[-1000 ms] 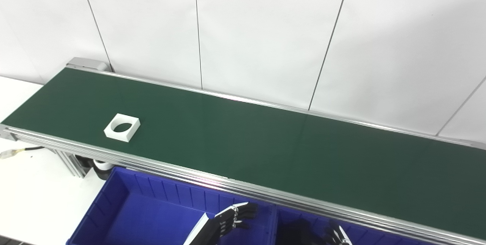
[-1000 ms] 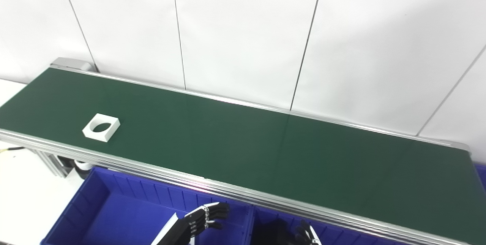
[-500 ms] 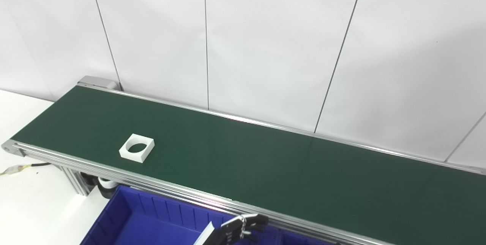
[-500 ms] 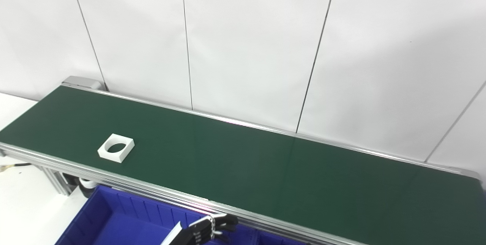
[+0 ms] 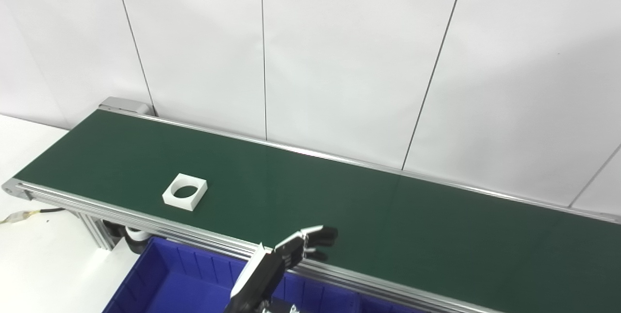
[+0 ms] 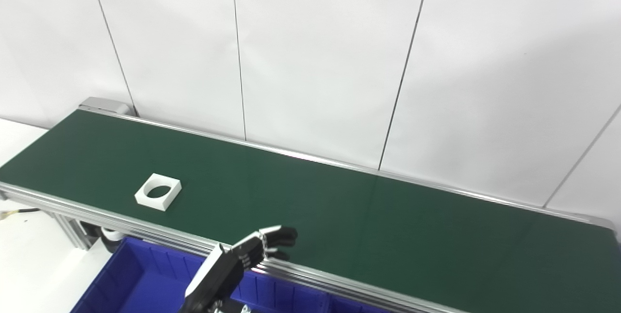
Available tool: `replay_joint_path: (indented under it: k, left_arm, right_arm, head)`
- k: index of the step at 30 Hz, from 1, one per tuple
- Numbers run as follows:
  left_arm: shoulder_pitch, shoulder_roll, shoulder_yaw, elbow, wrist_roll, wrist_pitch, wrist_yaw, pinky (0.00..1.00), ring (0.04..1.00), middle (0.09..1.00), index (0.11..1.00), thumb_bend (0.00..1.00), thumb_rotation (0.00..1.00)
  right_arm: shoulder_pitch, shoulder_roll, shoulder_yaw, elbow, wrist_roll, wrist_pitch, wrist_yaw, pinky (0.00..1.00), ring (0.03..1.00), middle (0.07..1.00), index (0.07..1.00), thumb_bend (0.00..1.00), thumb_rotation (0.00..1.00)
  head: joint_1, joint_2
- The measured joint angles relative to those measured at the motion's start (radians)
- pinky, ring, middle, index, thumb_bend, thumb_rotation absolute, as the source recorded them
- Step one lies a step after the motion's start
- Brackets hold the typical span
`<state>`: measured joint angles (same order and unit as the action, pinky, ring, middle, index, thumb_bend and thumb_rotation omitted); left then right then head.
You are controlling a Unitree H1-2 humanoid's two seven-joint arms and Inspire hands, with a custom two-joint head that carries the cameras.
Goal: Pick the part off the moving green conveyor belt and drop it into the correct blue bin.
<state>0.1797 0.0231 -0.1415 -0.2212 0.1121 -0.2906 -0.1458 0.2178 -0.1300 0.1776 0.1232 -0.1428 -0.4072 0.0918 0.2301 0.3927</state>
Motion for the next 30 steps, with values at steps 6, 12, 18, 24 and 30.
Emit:
replay_joint_path:
  k: [6, 12, 18, 24, 30]
  left_arm:
    - [-0.037, -0.013, 0.021, -0.03, 0.044, 0.039, 0.029, 0.72, 0.821, 0.848, 0.835, 1.0, 0.35]
    - [-0.084, -0.029, 0.051, -0.047, 0.11, 0.1, 0.073, 0.74, 0.835, 0.861, 0.854, 1.0, 0.41]
    - [-0.107, -0.043, 0.072, -0.08, 0.252, 0.171, 0.126, 0.83, 0.858, 0.869, 0.859, 0.98, 0.43]
    - [-0.142, -0.047, 0.098, -0.085, 0.291, 0.212, 0.161, 0.78, 0.844, 0.873, 0.874, 0.93, 0.41]
    - [-0.178, -0.041, 0.124, -0.049, 0.328, 0.228, 0.201, 0.91, 0.913, 0.914, 0.884, 0.91, 0.42]
  right_arm:
    - [-0.002, 0.0, 0.0, 0.0, 0.0, 0.0, -0.001, 0.82, 0.867, 0.887, 0.927, 1.0, 0.21]
    - [-0.002, -0.003, -0.001, 0.0, 0.002, 0.0, -0.001, 0.83, 0.874, 0.896, 0.934, 1.0, 0.19]
    - [-0.001, -0.003, -0.001, -0.004, 0.01, 0.0, 0.0, 0.83, 0.874, 0.894, 0.933, 1.0, 0.21]
    - [0.0, -0.005, -0.006, -0.016, 0.003, 0.0, 0.0, 0.81, 0.862, 0.886, 0.924, 1.0, 0.21]
    - [0.0, -0.005, -0.008, -0.017, 0.003, 0.0, 0.0, 0.81, 0.861, 0.884, 0.924, 1.0, 0.2]
  head:
    - [0.002, -0.005]
    - [-0.002, 0.003]
    - [-0.009, 0.009]
    - [-0.003, 0.008]
    - [0.0, 0.006]
